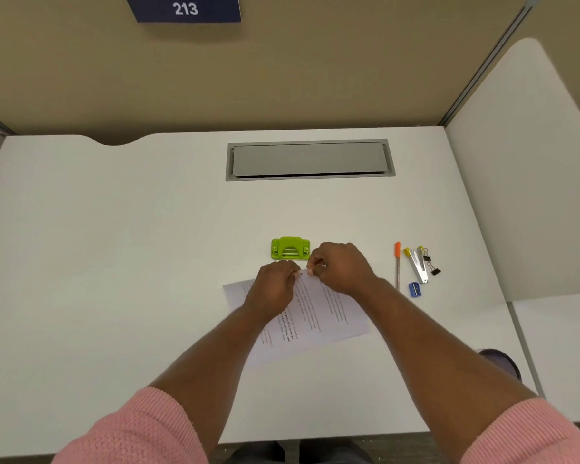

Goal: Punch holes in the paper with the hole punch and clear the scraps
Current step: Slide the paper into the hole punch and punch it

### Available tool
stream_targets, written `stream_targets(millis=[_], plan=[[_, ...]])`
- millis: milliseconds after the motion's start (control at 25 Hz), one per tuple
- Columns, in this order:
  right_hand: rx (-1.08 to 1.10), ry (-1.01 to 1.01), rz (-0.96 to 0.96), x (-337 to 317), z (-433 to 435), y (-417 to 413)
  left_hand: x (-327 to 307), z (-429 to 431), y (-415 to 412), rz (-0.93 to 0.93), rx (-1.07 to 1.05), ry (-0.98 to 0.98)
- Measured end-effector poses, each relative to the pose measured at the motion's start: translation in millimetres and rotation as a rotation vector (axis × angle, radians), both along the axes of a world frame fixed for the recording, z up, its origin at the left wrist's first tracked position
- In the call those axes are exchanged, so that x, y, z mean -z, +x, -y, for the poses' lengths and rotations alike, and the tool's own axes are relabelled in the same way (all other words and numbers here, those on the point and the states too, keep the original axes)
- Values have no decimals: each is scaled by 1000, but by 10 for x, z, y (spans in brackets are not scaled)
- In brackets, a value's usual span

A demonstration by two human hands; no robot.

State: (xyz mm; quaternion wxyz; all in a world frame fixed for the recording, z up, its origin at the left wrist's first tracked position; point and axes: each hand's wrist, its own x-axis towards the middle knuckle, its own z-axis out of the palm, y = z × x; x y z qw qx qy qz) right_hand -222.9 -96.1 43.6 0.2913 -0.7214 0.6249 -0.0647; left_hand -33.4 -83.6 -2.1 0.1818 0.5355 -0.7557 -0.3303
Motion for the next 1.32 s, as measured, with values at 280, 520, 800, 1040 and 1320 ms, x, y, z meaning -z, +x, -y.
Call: stream_targets(millis=[280, 520, 800, 1040, 1320], plan=[[356, 107, 231, -62, -457, -421, -208, -322, 158, -196, -301, 109], [723, 110, 836, -46, -908, -405, -420, -438, 206, -466, -555, 179], [768, -44, 906, -185, -1094, -176, -689, -687, 207, -606, -639, 211], [728, -126, 939, -387, -1206, -90, -803, -934, 318, -604, -621, 163], [696, -225, 857, -491, -1387, 62, -789, -1010, 487, -578, -533, 152]])
